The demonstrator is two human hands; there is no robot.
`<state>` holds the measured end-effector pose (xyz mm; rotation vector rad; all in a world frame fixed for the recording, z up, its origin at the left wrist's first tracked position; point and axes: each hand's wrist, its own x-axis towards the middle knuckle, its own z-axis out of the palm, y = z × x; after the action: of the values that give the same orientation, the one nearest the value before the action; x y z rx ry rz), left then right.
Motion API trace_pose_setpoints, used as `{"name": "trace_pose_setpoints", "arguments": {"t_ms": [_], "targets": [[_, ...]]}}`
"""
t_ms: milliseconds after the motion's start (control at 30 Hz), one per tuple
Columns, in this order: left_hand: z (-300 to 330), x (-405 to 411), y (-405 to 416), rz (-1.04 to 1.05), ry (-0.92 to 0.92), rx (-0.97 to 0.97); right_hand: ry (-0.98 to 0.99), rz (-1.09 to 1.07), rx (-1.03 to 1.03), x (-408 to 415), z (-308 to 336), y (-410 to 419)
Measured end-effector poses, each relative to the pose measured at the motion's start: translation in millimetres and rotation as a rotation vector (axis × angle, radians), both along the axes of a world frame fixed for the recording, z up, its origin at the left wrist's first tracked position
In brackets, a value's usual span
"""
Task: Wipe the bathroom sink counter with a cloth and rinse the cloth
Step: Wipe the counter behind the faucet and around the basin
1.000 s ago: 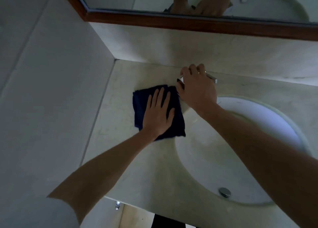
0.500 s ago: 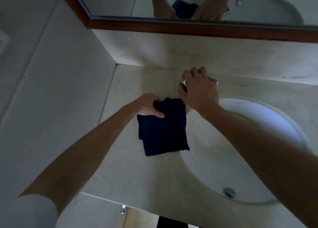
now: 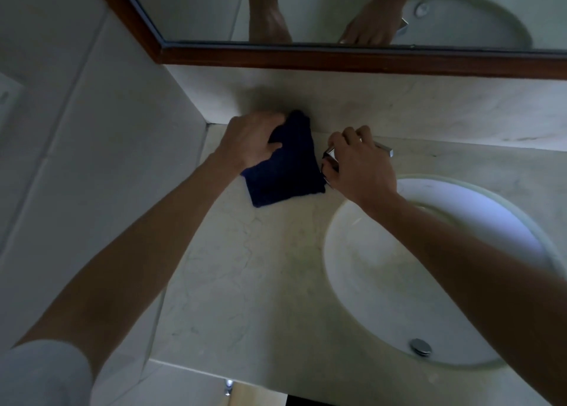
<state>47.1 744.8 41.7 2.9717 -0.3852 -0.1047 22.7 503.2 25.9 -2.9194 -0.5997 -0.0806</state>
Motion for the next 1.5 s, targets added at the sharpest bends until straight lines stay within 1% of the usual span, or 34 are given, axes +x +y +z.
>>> {"name": "trace_pose_setpoints", "arguments": {"t_ms": [67,100,167,200,233,267,300,333,367,467,533,667,767,833,933,1000,1100,1233,1300,1500], "targets": [[-9,-19,-12,-0.08,-0.092,0.019,-0.01,0.005,-0.007,0,0,0],[-19,-32,-19,-0.111,-0.079,0.012,-0.015,0.006,-0.012,0,0,0],[-45,-61,-31,-0.17,0.038,-0.01,-0.022,0.0,-0.019,0,1,0],[-57,-73,-34,-0.178,0.106,-0.009,-0.023,-0.004,-0.02,-1,1,0],[-65,-82,-35,-0.154,0.135,-0.021,-0.025,-0.007,-0.018,-1,1,1],[-72,-87,-35,-0.106,0.101,-0.053,-0.026,-0.01,-0.017,-1,1,1],[-76,-87,-35,-0.046,0.008,-0.092,-0.026,-0.012,-0.019,-1,0,2],[-78,-85,-36,0.011,-0.086,-0.101,-0.024,-0.013,-0.023,-1,0,2],[-82,-82,-36,0.049,-0.139,-0.085,-0.021,-0.014,-0.028,-1,0,2],[-101,-75,-37,0.029,-0.141,0.018,-0.021,-0.021,-0.029,-2,2,2],[-115,-67,-31,0.009,-0.159,0.042,-0.026,-0.022,-0.021,-2,1,2],[-117,-20,-30,0.067,-0.184,0.066,-0.05,-0.009,-0.03,-1,-2,2],[-114,7,-33,-0.04,-0.177,0.072,-0.063,-0.009,-0.034,0,-2,2],[-113,7,-30,-0.1,-0.236,0.056,-0.066,-0.004,-0.024,0,-1,1],[-110,-14,-18,-0.017,-0.395,-0.05,-0.072,-0.009,-0.042,-2,1,1],[-115,-27,-8,-0.019,-0.443,-0.121,-0.075,-0.017,-0.061,-2,1,1],[-125,-22,-11,-0.013,-0.398,-0.187,-0.074,-0.017,-0.053,-2,-1,1],[-118,7,-43,0.033,-0.228,-0.248,-0.065,-0.029,-0.011,-1,-2,3],[-117,13,-48,0.033,-0.174,-0.267,-0.062,-0.033,-0.015,-1,-2,4],[-109,13,-46,0.017,-0.15,-0.263,-0.052,-0.034,-0.013,-1,-2,3]]}}
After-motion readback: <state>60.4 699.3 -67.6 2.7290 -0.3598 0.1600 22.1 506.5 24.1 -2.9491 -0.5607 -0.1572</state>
